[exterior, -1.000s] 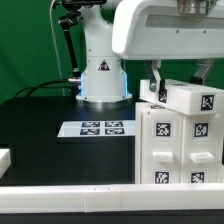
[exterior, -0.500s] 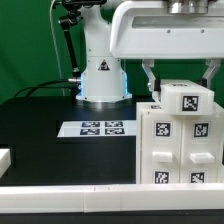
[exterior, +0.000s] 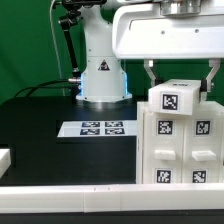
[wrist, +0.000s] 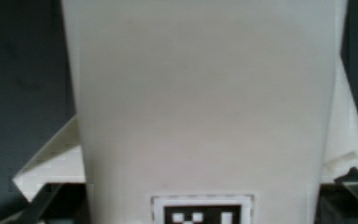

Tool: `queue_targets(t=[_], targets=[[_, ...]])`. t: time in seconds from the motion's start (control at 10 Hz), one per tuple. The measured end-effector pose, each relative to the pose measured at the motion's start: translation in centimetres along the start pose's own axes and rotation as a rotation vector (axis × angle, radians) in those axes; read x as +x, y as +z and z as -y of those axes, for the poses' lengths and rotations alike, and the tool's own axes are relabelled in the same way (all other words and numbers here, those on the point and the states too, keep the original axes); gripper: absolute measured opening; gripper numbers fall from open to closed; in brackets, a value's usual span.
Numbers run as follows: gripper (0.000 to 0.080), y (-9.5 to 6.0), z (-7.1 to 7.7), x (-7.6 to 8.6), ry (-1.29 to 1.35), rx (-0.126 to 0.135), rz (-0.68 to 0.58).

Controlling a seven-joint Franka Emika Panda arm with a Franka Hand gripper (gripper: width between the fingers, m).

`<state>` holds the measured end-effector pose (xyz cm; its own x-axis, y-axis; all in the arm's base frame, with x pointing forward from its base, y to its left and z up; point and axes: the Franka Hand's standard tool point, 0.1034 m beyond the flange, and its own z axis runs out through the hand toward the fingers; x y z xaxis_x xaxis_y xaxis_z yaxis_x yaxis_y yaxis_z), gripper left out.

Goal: Assemble cabinet

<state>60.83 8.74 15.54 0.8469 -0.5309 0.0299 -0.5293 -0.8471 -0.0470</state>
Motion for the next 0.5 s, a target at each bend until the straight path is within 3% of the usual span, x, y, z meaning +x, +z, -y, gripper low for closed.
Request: queue_targets(t=[0.5], targets=[[0.0557,-0.01,0.06,-0.02,0.293,0.011,0.012]])
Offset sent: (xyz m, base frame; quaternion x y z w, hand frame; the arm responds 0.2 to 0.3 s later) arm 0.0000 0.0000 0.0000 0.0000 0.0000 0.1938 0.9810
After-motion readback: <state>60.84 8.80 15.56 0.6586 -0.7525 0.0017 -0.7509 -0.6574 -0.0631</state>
